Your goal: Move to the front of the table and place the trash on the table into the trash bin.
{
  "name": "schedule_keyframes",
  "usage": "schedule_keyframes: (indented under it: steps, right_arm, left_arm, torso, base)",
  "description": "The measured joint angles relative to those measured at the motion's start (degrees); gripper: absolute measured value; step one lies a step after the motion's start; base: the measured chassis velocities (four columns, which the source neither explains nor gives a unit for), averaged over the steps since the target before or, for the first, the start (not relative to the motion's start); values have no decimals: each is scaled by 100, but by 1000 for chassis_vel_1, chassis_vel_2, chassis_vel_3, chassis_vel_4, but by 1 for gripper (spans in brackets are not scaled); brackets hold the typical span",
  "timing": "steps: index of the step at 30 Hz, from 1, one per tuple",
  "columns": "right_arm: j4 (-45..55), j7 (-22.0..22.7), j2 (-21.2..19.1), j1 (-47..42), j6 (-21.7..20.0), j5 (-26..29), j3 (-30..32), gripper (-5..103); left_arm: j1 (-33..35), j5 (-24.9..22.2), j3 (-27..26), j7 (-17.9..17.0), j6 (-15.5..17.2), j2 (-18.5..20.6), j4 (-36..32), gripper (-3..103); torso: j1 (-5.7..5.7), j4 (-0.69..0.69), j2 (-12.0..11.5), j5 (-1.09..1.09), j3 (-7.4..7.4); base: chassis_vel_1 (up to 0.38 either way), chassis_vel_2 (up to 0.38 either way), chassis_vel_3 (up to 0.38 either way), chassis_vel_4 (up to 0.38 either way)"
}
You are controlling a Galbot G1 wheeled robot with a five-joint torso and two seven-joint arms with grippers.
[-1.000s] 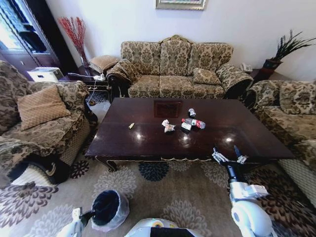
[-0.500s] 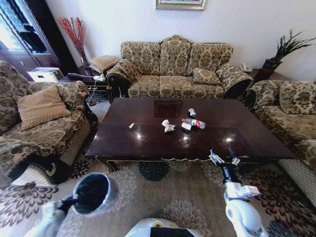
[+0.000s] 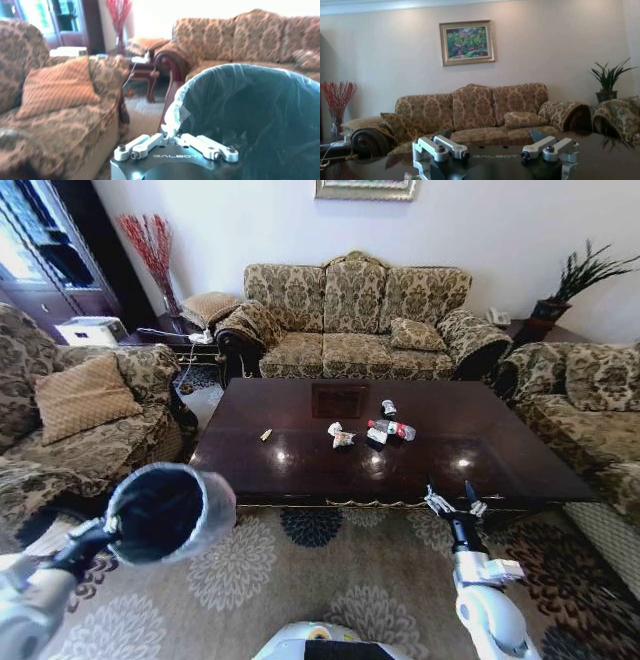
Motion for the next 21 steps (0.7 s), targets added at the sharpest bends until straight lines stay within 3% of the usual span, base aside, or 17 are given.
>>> schedule_keyframes:
  steps: [4, 8, 11, 14, 17, 21]
  right_arm:
    - [-26, -1, 43, -25, 37, -82, -5, 100]
    - [-22, -48, 107, -72, 56, -255, -17, 100]
    - [-18, -82, 131, -33, 52, -382, -50, 100]
    - [17, -95, 118, 149, -55, -494, -131, 100]
    - [55, -95, 103, 213, -110, -538, -141, 100]
    - [87, -95, 83, 241, -154, -629, -178, 100]
  left_arm:
    - [-197, -417, -105, -223, 160, 285, -242, 0]
    - [-523, -688, 270, -397, 181, 673, -263, 0]
    - [-722, -681, 635, -425, 145, 787, -185, 0]
    - [-862, -484, 979, -401, 64, 695, -134, 0]
    - [-905, -435, 1099, -391, 34, 706, -102, 0]
    - [-960, -552, 1176, -326, -82, 1105, 105, 0]
  torso:
    - [0, 1, 0, 1, 0]
    - [0, -2, 0, 1, 0]
    - [0, -6, 0, -2, 0]
    - [0, 3, 0, -1, 0]
    - [0, 3, 0, -2, 0]
    - [0, -2, 0, 0, 0]
  base:
    - [0, 0, 0, 0]
    - [0, 0, 0, 0]
    - [0, 0, 0, 0]
    - [8, 17, 3, 5]
    - [15, 34, 14, 9]
    - [25, 22, -41, -35]
